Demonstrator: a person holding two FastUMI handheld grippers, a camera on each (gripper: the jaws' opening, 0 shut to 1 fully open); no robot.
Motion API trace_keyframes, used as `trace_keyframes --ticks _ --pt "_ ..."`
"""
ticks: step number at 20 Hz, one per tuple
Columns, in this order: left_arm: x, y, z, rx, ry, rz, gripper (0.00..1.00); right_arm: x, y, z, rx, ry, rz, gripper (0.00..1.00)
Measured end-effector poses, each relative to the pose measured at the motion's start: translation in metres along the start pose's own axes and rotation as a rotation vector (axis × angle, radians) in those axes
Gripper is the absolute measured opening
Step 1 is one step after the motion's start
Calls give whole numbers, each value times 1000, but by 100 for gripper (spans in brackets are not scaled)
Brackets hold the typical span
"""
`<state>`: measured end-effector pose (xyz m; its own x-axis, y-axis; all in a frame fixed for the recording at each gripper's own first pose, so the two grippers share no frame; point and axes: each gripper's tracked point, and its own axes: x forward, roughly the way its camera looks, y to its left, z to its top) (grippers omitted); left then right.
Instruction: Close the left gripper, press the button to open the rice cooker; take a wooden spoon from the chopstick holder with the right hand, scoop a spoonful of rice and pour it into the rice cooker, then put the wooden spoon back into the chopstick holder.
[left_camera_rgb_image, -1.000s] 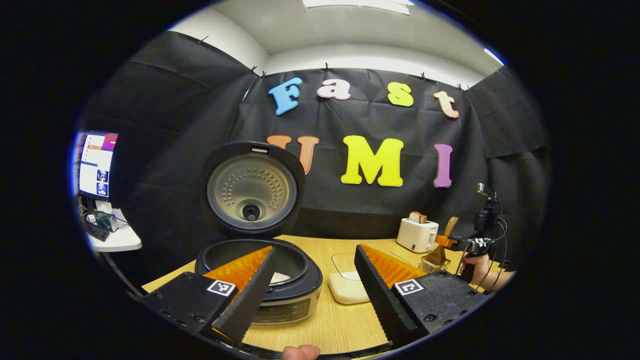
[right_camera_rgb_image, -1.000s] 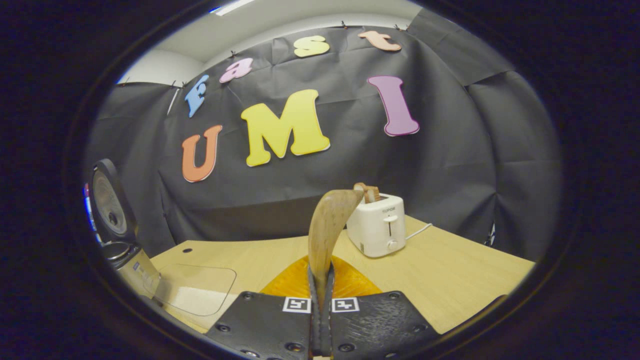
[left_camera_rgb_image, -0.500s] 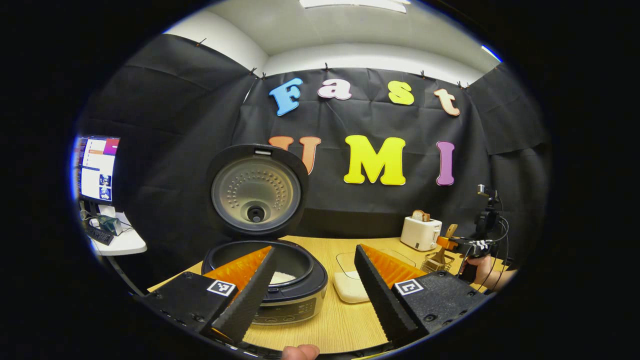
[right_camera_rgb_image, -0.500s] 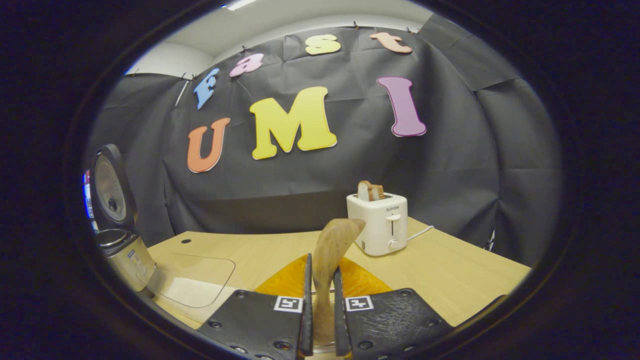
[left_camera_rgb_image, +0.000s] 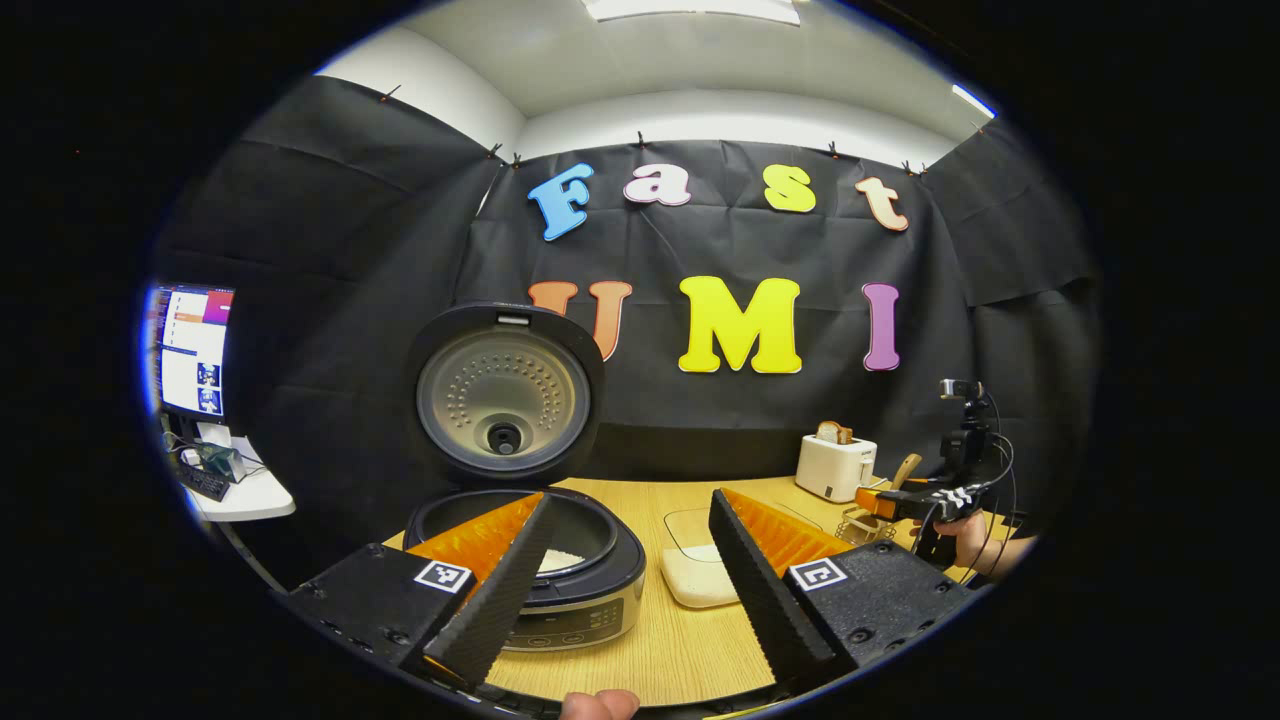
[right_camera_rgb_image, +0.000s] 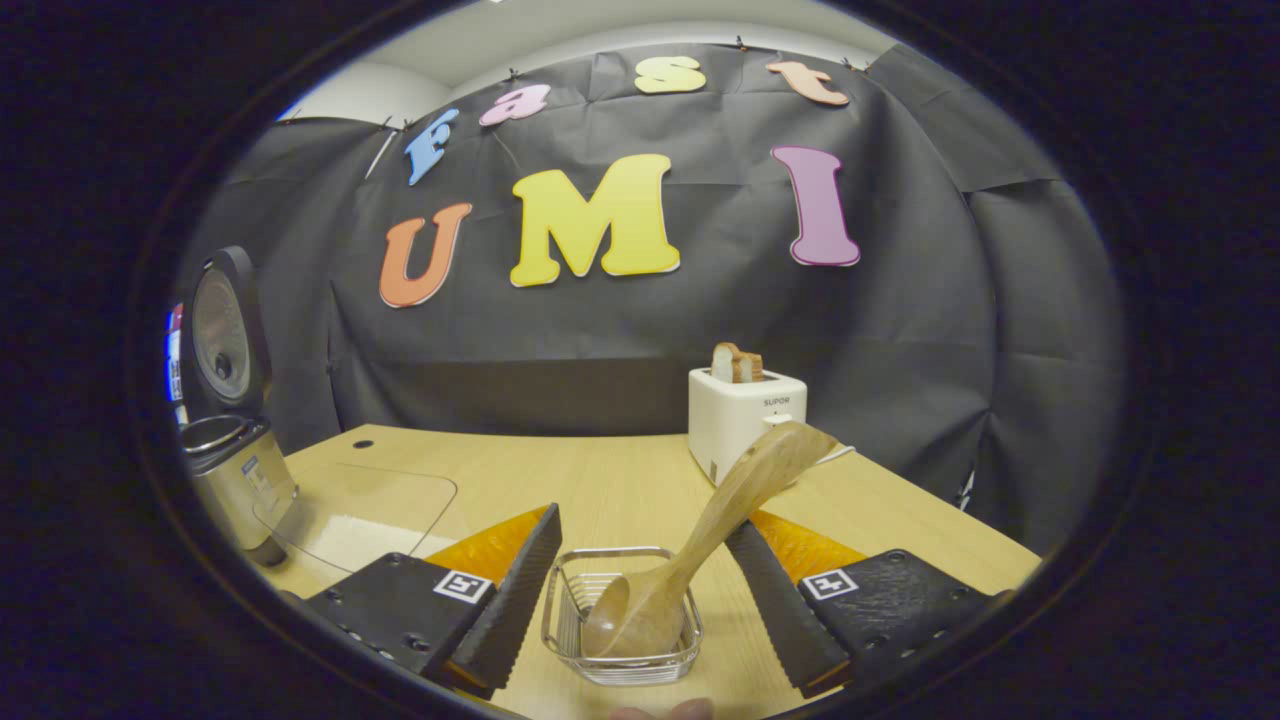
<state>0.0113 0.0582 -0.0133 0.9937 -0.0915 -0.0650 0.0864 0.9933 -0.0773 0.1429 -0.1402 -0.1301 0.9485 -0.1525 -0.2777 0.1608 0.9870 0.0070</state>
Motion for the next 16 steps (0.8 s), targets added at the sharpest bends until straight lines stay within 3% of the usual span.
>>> trace_keyframes --ticks 3,4,6,7,9,10,11,12,13,15,16 --pt "-3 -4 5 8 -12 -2 99 -13 -7 0 2 -10 -7 96" --pt "-4 -4 6 12 -15 -1 99 -16 -9 -1 8 -12 -6 92" --pt "-4 -7 7 13 -16 0 99 -24 -11 -1 12 -10 -8 100" --pt "-5 -8 9 12 -19 -1 99 -27 -14 1 9 -14 -14 92" --pt "-8 -10 14 7 -35 -2 99 -33 -15 -1 -1 -10 -13 100" --pt "-9 -10 17 -1 -41 0 99 -39 -15 -5 1 0 -9 92" --pt "-9 -10 18 -11 -47 5 99 -46 -12 -11 7 13 7 96" --pt "-10 -11 20 -19 -53 12 99 -56 -10 -19 17 26 21 92" --pt "-11 -13 22 -18 -55 16 99 -67 -9 -25 25 30 30 96" --pt "-13 -24 27 5 -69 12 99 -86 -7 -33 37 36 58 92" --pt "-12 -28 27 14 -76 15 99 -97 -4 -35 39 40 72 96"
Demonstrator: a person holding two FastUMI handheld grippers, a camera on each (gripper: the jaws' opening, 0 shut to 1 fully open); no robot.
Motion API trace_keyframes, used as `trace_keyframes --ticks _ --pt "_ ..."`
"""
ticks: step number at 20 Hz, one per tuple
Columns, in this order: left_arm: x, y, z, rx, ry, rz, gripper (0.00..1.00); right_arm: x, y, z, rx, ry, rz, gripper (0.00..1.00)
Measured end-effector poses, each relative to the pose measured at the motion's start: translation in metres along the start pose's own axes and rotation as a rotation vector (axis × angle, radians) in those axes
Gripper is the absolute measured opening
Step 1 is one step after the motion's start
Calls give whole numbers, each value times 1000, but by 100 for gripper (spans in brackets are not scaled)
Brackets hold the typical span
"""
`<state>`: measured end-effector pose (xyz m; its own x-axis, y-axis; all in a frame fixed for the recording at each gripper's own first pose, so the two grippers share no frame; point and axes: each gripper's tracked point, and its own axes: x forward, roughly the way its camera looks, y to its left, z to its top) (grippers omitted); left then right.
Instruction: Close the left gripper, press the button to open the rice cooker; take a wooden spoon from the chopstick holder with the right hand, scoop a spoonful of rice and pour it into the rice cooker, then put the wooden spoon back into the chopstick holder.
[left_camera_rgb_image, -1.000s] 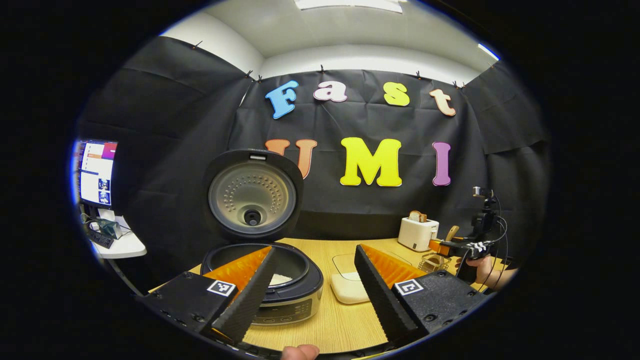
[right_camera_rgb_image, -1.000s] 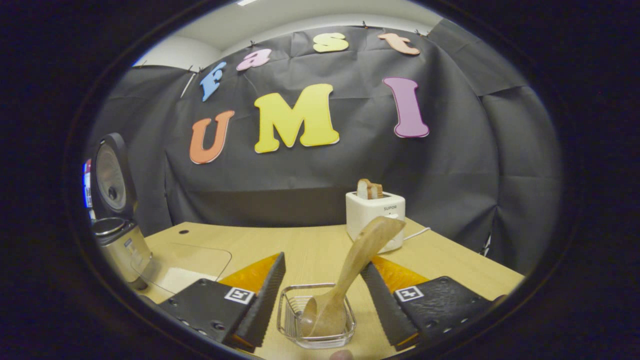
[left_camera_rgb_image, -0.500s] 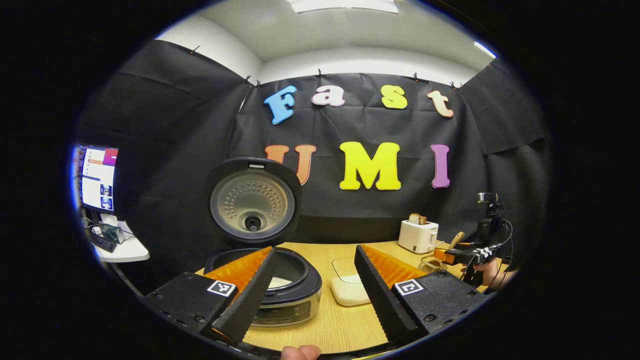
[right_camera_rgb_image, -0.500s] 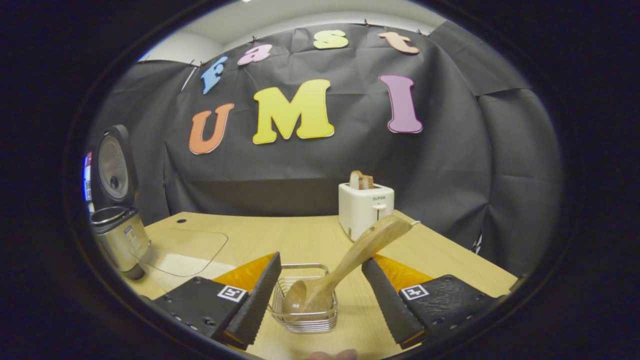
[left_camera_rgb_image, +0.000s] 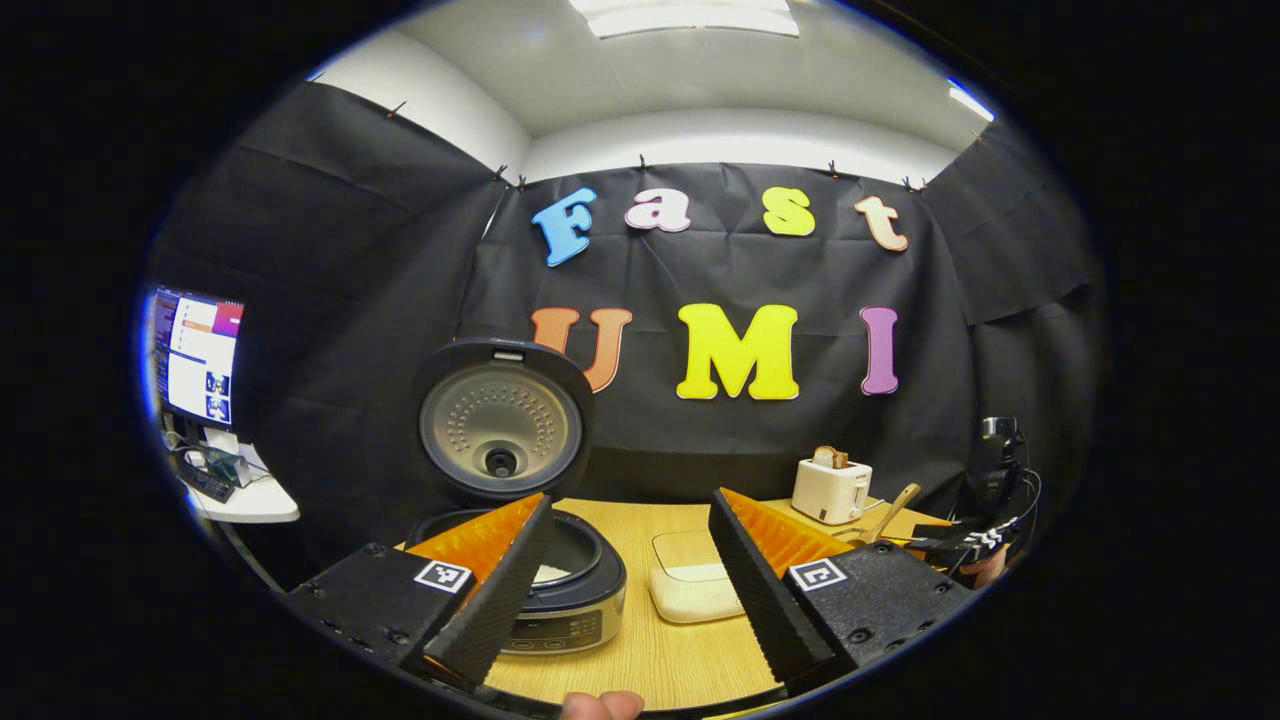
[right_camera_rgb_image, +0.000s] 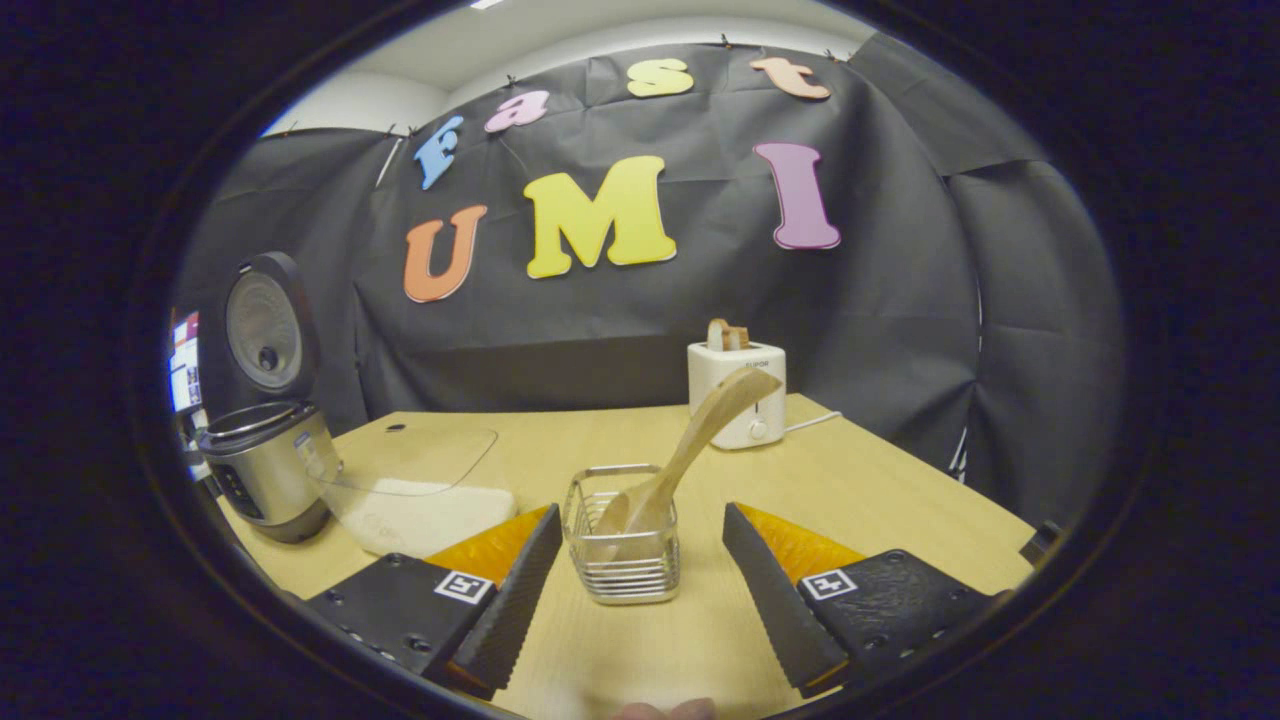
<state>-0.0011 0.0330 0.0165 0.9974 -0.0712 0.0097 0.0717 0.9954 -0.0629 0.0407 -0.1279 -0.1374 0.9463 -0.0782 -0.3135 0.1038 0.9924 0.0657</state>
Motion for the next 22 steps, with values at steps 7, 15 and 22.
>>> trace_keyframes --ticks 7,15,22 --pt "24 24 35 44 -4 142 99 -50 45 37 -149 -105 124 99" --pt "100 73 97 156 30 239 99 -43 77 49 -211 -138 220 95" --pt "162 123 129 124 127 308 100 -34 90 53 -171 -148 275 96"
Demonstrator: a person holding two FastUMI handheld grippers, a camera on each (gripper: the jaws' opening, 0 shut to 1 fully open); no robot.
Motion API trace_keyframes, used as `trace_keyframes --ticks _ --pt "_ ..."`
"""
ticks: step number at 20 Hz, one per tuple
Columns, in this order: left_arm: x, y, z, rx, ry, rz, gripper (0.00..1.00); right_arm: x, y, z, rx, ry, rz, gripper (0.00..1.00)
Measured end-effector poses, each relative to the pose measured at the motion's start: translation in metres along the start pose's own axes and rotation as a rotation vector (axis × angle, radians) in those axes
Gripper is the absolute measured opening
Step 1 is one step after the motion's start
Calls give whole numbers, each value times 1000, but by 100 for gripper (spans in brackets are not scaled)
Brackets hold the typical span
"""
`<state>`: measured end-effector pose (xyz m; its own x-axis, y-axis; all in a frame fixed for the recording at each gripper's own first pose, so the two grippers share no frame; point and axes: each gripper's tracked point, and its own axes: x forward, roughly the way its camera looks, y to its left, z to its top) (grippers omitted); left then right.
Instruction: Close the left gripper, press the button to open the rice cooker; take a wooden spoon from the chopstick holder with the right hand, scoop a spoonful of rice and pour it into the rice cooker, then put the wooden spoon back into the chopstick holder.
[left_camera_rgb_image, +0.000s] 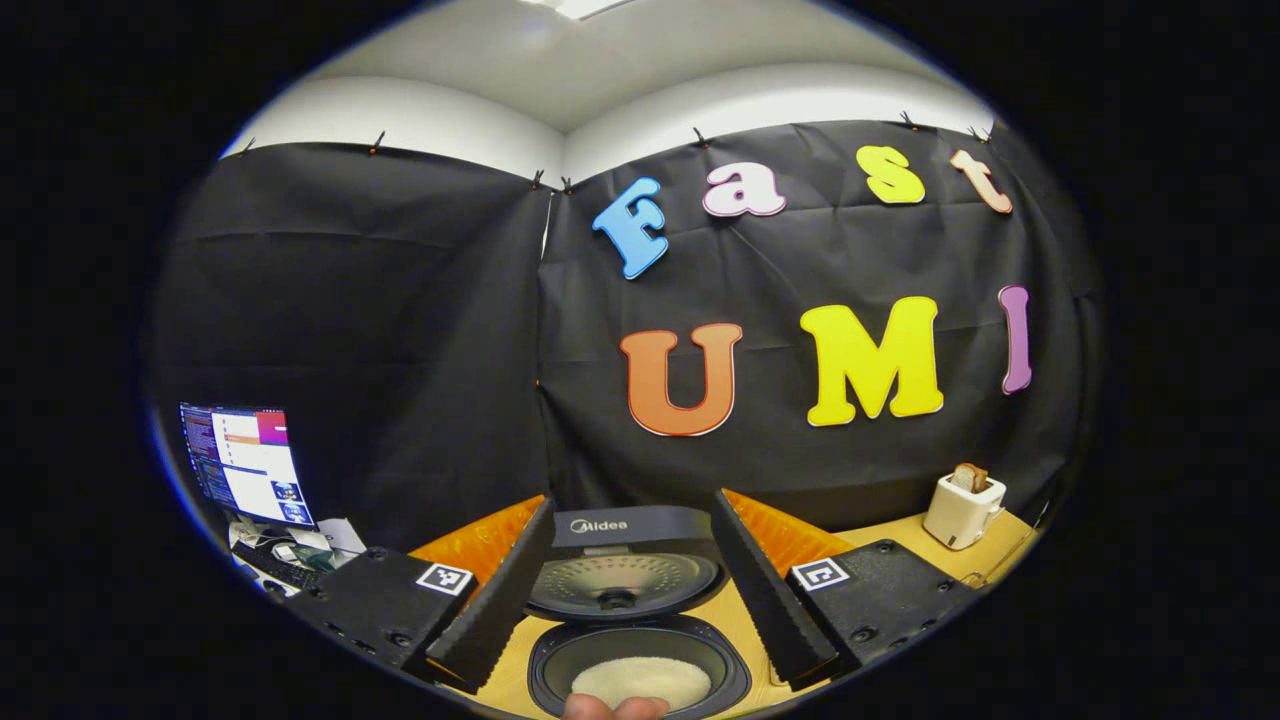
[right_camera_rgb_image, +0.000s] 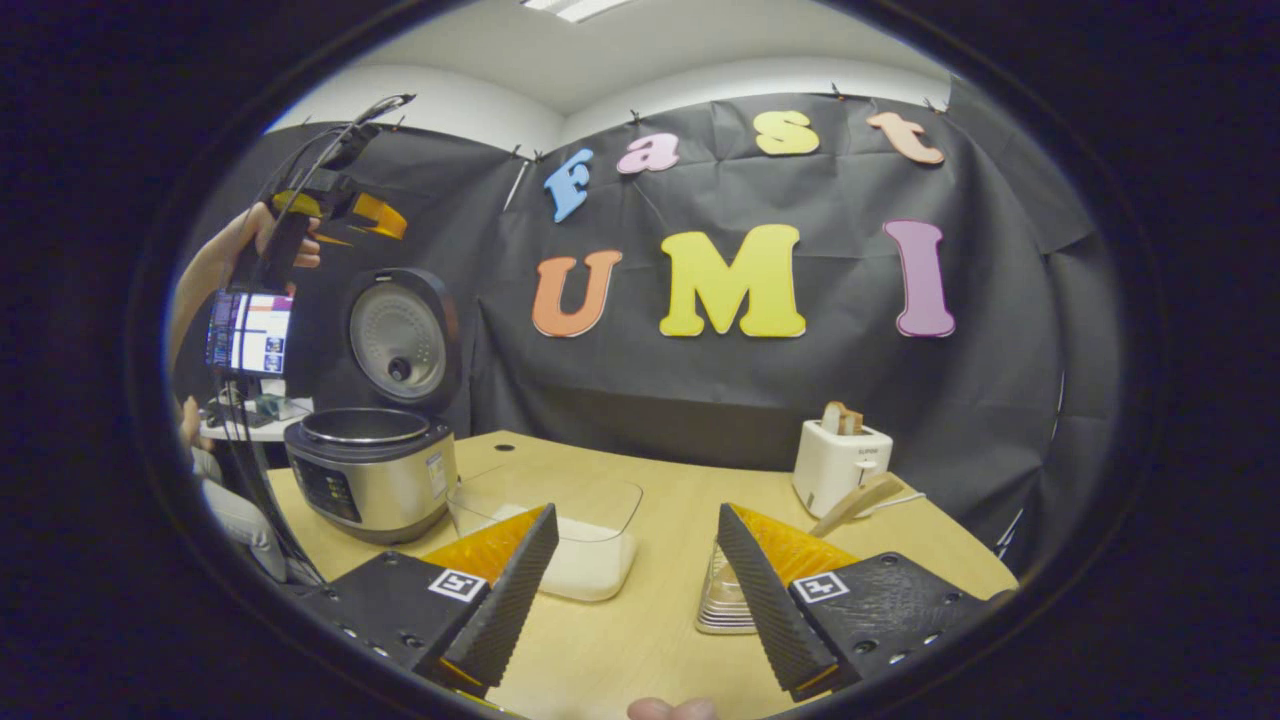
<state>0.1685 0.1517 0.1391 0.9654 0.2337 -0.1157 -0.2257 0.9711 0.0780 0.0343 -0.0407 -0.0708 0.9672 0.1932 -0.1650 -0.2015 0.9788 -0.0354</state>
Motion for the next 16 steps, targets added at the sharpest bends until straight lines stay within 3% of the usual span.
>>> trace_keyframes --ticks 3,7,10,16 --pt "31 7 3 -45 83 2 100 6 -11 -1 23 6 -13 95" --pt "66 20 -6 -13 172 41 100 12 -20 -13 63 37 -24 96" --pt "76 26 -23 -9 238 79 100 12 -24 -15 76 48 -27 96" --pt "77 16 -39 -55 289 57 100 5 -24 -13 69 41 -27 95"
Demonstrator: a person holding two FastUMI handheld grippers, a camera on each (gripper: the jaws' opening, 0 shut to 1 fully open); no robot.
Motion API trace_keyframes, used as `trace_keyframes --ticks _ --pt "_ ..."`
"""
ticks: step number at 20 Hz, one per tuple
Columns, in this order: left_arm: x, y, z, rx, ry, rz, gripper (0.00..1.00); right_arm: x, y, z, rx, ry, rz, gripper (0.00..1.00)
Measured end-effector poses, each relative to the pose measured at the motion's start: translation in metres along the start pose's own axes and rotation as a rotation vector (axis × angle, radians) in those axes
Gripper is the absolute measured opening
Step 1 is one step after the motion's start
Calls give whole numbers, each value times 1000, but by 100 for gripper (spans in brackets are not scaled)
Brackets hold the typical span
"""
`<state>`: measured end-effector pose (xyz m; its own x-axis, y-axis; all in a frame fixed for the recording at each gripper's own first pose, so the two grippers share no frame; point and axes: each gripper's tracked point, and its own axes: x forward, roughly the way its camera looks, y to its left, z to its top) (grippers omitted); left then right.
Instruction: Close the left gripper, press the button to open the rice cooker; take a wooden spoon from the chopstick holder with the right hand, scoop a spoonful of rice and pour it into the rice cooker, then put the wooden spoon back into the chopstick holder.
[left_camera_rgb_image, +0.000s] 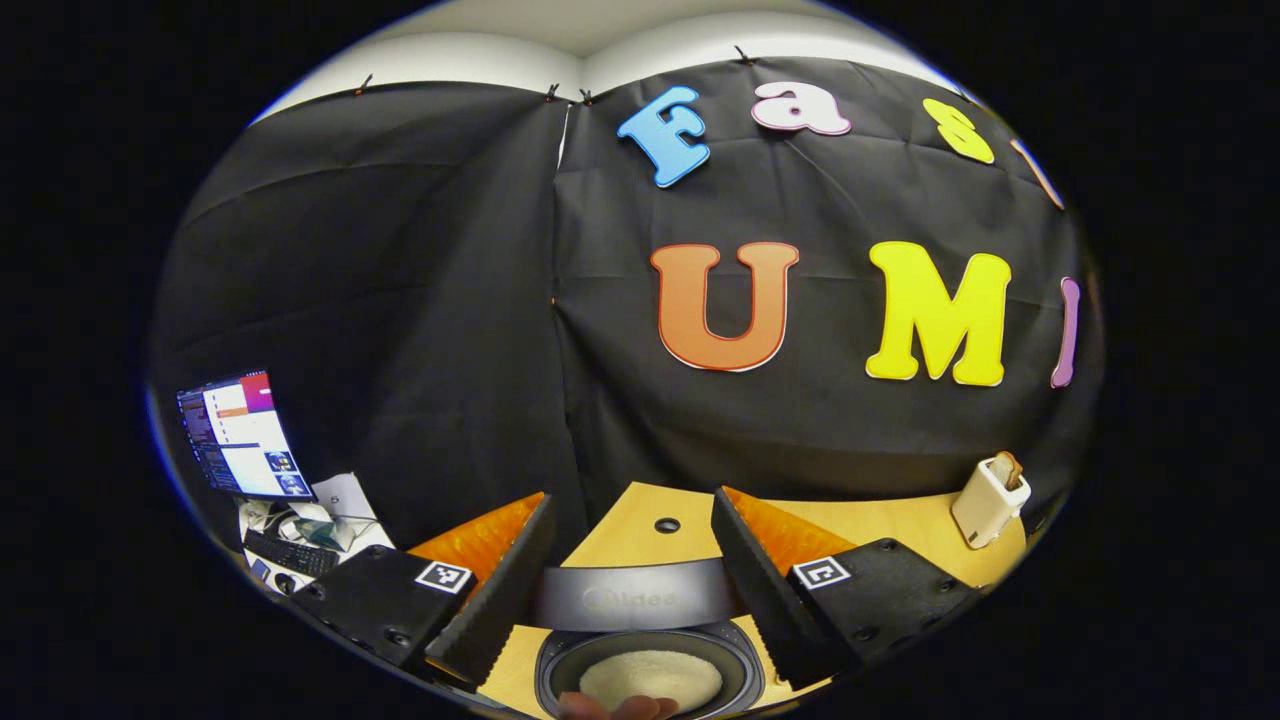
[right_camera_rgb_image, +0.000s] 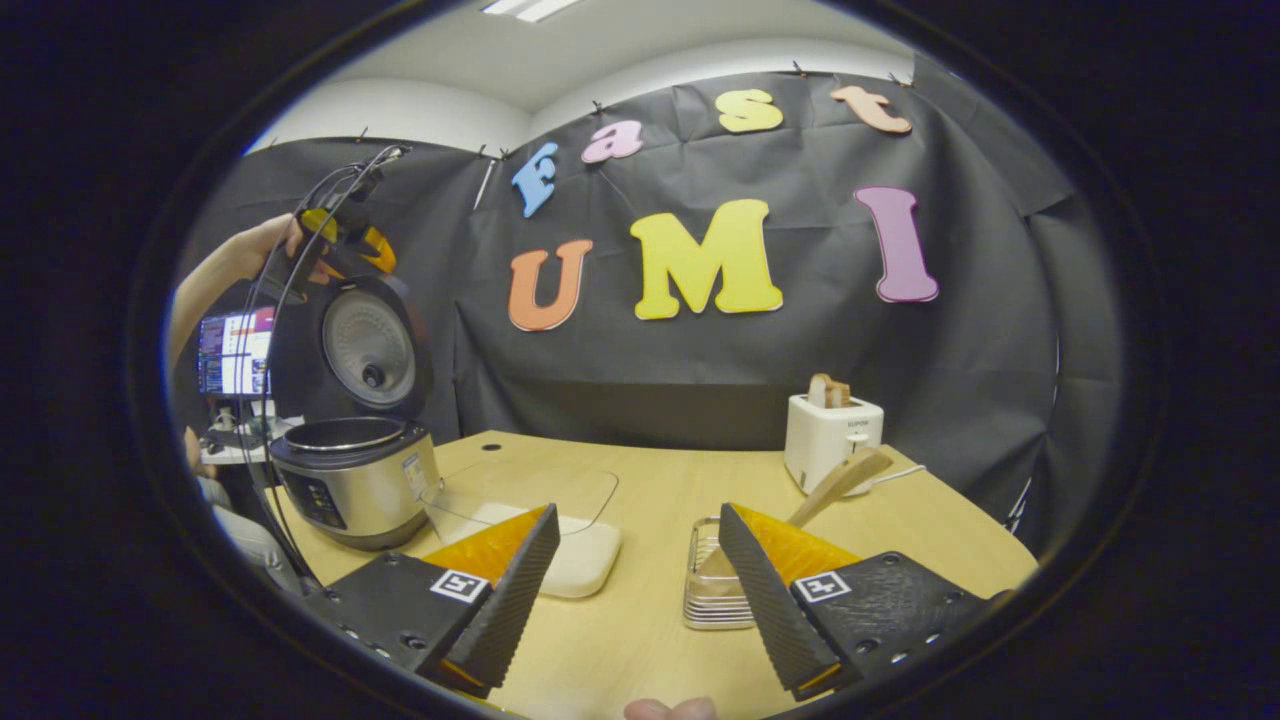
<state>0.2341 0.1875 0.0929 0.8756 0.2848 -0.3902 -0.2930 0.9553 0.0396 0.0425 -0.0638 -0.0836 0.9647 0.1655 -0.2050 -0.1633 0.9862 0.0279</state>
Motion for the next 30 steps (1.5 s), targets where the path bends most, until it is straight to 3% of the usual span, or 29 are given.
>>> trace_keyframes --ticks 9,17,30 --pt "-38 -5 -26 21 -61 -17 100 -31 -9 11 26 -30 -16 95" --pt "-85 -13 -95 28 -60 -47 100 -62 -14 24 3 -92 -38 95" --pt "-109 -18 -196 -3 -74 2 100 -73 -1 6 -2 -84 -7 95"
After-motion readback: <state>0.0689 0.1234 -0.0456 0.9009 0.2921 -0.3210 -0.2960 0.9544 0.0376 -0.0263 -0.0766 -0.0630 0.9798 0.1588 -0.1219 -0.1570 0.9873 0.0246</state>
